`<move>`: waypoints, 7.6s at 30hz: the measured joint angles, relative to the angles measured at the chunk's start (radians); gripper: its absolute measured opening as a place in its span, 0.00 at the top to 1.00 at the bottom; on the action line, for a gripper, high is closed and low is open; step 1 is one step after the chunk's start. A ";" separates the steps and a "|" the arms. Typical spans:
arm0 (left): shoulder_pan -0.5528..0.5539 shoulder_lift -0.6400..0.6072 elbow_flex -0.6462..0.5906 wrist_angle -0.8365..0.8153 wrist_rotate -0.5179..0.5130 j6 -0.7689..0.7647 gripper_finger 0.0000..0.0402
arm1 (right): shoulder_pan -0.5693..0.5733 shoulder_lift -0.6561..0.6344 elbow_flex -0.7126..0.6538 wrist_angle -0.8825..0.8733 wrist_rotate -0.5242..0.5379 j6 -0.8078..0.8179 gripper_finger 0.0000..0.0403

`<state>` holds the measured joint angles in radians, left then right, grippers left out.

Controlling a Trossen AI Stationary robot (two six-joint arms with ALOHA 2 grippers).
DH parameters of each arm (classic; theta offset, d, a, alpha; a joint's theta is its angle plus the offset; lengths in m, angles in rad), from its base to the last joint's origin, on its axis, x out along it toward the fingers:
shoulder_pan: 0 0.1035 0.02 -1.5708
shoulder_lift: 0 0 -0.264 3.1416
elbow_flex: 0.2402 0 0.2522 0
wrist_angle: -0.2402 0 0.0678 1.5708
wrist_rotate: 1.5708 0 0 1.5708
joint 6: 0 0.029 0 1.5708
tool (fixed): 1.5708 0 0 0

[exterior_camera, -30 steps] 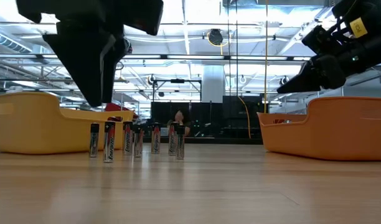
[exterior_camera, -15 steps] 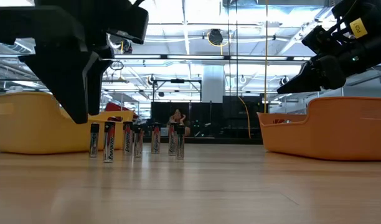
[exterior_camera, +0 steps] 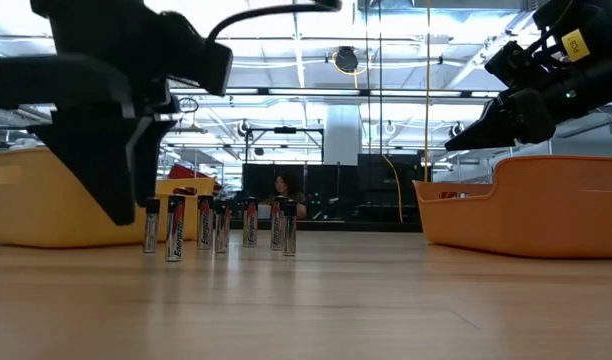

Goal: Sort batteries
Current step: Put the silver battery into the yellow bin

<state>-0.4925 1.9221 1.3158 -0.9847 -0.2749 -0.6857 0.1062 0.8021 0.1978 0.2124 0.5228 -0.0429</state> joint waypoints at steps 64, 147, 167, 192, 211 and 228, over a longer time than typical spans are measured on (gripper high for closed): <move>0.034 -0.007 0.009 0.218 0.129 -0.061 0.55 | 0.000 0.000 0.000 0.008 -0.001 0.005 1.00; 0.237 -0.302 -0.154 -0.267 0.098 0.064 0.68 | 0.159 0.060 0.000 0.203 -0.023 0.152 1.00; 0.268 -0.293 -0.061 -0.022 0.084 0.435 0.33 | 0.244 0.107 0.000 0.226 0.005 0.243 0.84; 0.317 -0.134 -0.062 0.008 0.179 0.551 0.44 | 0.243 0.107 0.000 0.210 0.008 0.203 0.80; 0.331 -0.131 -0.062 0.031 0.230 0.546 0.56 | 0.243 0.107 0.000 0.202 0.010 0.205 0.80; 0.331 -0.066 -0.063 0.010 0.218 0.587 0.67 | 0.243 0.107 0.000 0.201 0.009 0.211 0.80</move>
<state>-0.1612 1.8565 1.2530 -0.9746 -0.0568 -0.0986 0.3489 0.9092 0.1982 0.4137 0.5320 0.1680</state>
